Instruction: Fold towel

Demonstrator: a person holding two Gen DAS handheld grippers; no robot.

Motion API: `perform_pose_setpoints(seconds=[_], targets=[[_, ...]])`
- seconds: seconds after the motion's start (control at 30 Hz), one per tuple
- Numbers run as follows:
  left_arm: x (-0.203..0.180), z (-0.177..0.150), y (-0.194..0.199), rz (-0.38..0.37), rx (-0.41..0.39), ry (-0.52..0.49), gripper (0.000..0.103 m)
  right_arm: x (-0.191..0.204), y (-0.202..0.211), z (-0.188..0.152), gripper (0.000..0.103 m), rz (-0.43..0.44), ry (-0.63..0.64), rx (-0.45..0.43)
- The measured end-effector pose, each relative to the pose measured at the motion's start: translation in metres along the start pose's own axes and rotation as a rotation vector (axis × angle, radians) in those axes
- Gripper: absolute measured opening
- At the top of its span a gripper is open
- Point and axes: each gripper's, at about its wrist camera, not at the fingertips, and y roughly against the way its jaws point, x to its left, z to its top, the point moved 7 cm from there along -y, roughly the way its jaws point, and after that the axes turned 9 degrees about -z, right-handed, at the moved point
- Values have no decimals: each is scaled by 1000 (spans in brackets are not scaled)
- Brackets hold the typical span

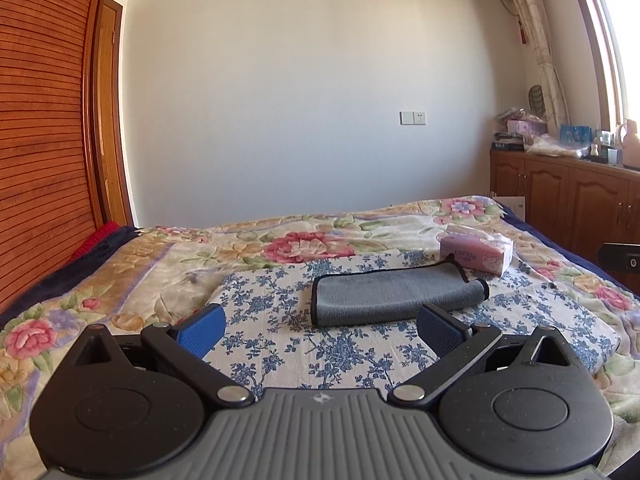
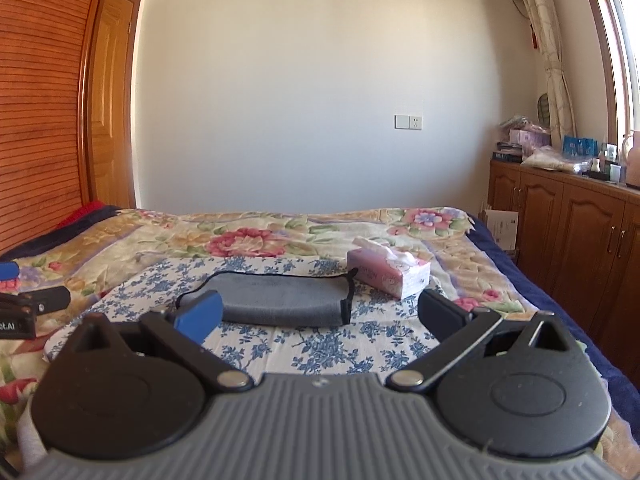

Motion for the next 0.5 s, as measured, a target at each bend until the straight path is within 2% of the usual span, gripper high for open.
perform_pose_setpoints(seconds=[0.5], targets=[[2,-1,0,10,0,5,103,-1,1,0,103,-5,6,-4]])
